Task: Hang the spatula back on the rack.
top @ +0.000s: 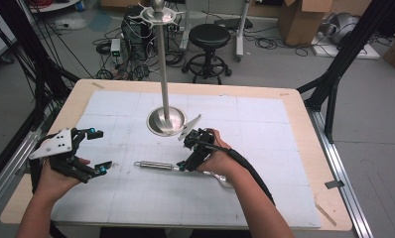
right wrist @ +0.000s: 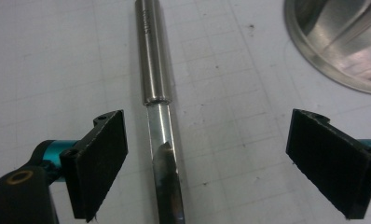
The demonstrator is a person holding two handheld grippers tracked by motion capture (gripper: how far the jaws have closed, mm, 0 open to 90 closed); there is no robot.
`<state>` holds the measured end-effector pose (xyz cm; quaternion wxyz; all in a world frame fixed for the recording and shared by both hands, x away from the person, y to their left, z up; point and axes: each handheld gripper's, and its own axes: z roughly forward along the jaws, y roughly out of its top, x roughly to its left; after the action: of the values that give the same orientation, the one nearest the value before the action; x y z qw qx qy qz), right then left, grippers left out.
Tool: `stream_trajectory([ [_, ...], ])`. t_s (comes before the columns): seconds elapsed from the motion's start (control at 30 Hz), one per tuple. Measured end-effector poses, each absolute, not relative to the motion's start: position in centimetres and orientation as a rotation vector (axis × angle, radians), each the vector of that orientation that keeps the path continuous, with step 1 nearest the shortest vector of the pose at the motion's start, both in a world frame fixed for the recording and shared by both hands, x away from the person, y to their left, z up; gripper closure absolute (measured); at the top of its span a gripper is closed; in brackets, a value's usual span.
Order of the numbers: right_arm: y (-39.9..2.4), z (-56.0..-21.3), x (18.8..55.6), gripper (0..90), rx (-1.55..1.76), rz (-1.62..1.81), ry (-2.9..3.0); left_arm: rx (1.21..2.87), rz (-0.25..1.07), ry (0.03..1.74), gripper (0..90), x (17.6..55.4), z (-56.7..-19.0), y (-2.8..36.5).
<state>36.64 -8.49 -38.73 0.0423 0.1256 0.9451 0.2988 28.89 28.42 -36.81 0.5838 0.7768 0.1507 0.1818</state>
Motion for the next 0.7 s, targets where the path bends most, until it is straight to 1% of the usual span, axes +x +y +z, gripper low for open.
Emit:
stream_trajectory([
  [0.3, -7.0, -40.9, 36.6, 11.3, 0.347, 0.72, 2.976, 1.834, 0.43, 0.348, 1.7, 28.9, -36.9, 28.2],
  [0.33, -6.8, -41.0, 36.6, 15.3, 0.34, 0.717, 2.978, 1.84, 0.434, 0.345, 1.7, 28.9, -36.9, 28.1],
  [0.37, -6.7, -41.1, 36.5, 17.2, 0.33, 0.7, 2.999, 1.843, 0.435, 0.344, 1.7, 28.9, -36.9, 28.1],
  [0.47, -6.3, -41.3, 36.4, 18.2, 0.287, 0.691, 3.0, 1.853, 0.436, 0.338, 1.7, 28.8, -37.0, 27.9],
  [0.53, -6.0, -41.3, 36.3, 25.2, 0.277, 0.671, 3.024, 1.857, 0.436, 0.335, 1.7, 28.8, -37.0, 27.7],
  [0.6, -5.8, -41.4, 36.2, 28.6, 0.25, 0.661, 3.026, 1.858, 0.435, 0.334, 1.7, 28.8, -37.0, 27.7],
  [0.67, -5.6, -41.4, 36.2, 36.2, 0.228, 0.656, 3.037, 1.858, 0.436, 0.334, 1.7, 28.8, -37.0, 27.7],
  [0.7, -5.6, -41.4, 36.2, 37.9, 0.221, 0.656, 3.037, 1.859, 0.438, 0.335, 1.7, 28.8, -37.0, 27.7],
])
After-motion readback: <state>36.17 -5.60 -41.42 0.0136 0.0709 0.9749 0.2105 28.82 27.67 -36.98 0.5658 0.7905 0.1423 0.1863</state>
